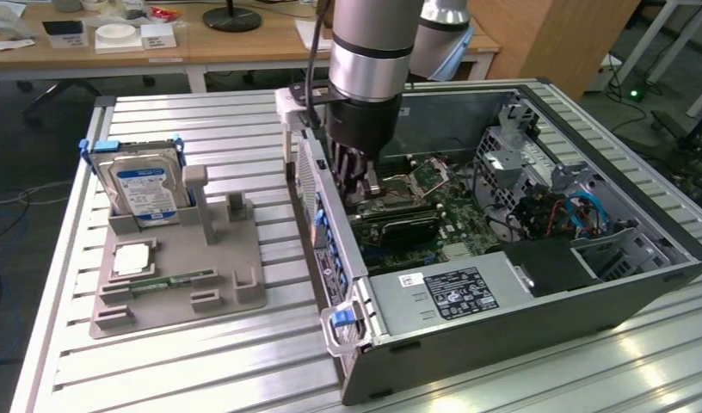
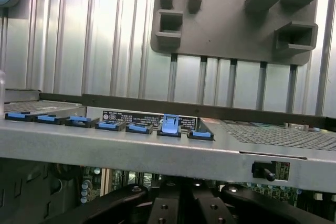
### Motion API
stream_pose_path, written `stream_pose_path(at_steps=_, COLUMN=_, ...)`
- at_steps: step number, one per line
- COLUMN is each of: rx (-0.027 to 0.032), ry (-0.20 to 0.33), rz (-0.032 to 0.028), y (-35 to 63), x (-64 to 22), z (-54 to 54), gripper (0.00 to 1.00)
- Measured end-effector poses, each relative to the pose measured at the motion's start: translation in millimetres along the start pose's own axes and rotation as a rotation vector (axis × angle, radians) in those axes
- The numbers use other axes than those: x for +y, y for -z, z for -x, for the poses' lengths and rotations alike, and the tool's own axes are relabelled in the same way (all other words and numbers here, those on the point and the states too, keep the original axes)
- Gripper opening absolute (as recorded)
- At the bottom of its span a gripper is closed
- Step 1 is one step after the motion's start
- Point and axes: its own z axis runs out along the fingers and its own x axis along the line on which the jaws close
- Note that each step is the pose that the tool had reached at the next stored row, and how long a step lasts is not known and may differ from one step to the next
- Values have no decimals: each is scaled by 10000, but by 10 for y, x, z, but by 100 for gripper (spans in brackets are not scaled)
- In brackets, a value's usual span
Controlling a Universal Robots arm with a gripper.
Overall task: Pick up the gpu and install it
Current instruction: 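Press down on the gpu until it lock into place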
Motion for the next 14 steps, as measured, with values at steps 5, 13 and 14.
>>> stream_pose_path(at_steps=5, rx=5, ry=-4, rz=9, y=-39, x=8, z=-7, gripper=11)
stream_pose_path(at_steps=13, rx=10, ry=4, rz=-3, y=-142, x=-28, z=-9, gripper=11)
stream_pose_path(at_steps=14, rx=16, ry=7, rz=-4, y=-153, x=-35, z=-9, gripper=11)
